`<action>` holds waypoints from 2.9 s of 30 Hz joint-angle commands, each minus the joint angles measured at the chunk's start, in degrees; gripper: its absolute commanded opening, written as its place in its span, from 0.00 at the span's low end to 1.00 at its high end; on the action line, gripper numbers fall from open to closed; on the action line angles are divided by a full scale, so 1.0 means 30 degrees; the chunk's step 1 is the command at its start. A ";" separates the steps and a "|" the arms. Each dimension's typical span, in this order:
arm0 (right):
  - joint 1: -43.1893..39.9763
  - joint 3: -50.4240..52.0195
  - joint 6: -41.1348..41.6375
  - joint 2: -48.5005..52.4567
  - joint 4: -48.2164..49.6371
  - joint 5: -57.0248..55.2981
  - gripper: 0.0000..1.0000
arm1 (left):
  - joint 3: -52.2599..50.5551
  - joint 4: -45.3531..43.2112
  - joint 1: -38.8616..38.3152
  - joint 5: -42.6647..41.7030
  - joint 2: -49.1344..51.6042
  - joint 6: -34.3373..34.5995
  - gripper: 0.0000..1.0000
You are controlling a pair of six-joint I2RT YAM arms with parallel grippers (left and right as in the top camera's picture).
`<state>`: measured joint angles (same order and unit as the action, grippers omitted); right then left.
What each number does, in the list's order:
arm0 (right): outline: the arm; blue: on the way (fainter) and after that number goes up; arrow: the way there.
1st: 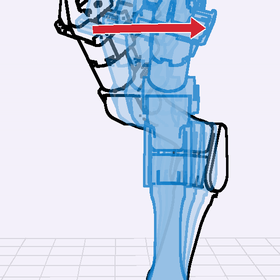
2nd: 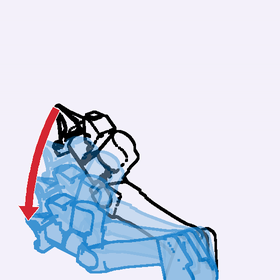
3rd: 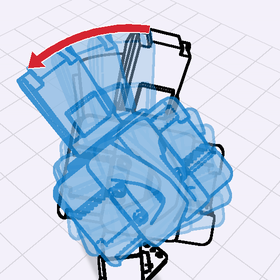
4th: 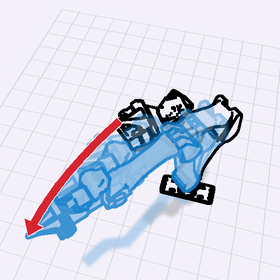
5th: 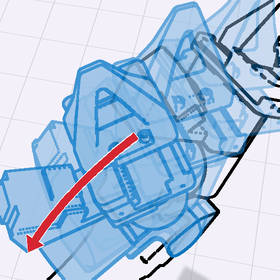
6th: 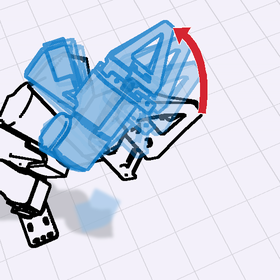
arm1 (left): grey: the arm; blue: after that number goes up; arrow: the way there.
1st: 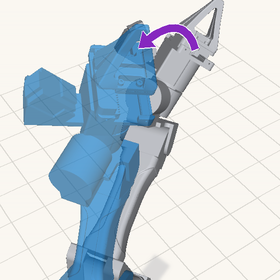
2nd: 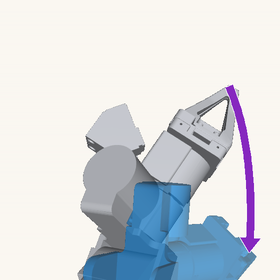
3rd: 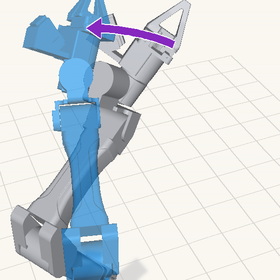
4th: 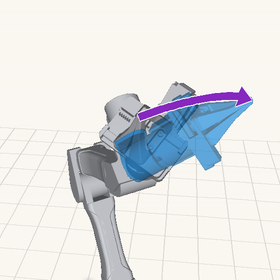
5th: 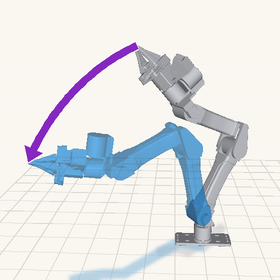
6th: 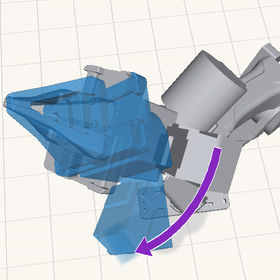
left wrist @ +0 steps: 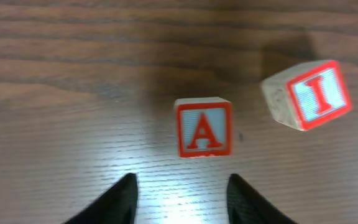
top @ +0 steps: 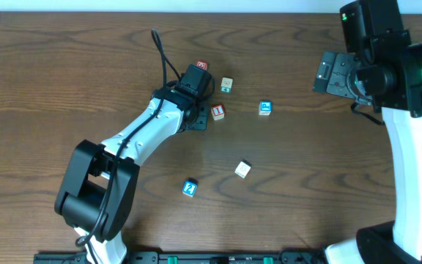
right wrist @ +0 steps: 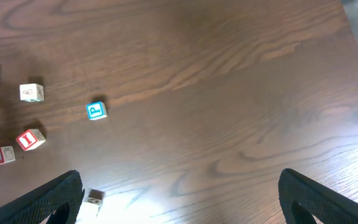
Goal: Spell out Ai2
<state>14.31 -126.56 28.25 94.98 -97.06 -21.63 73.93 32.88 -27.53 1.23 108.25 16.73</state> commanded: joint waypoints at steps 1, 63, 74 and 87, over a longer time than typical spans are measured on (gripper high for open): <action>-0.0138 0.0109 -0.0153 -0.0131 -0.0051 -0.0146 0.99 | 0.0015 0.0372 0.0066 0.2018 0.0240 0.0175 0.40; -0.0138 0.0109 -0.0160 -0.0124 -0.0066 -0.0153 0.99 | -0.0007 -0.3446 0.0080 0.1698 0.2878 0.2448 0.34; -0.0138 0.0109 -0.0160 -0.0124 -0.0073 -0.0153 0.99 | 0.0000 -0.4262 0.0080 0.1734 0.2878 0.2586 0.36; -0.0138 0.0109 -0.0160 -0.0124 -0.0073 -0.0153 0.99 | 0.0000 -0.4692 0.0080 0.1719 0.2878 0.2732 0.40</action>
<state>14.31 -126.52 28.21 94.98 -97.10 -21.61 74.06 19.07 -27.53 6.37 115.87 24.23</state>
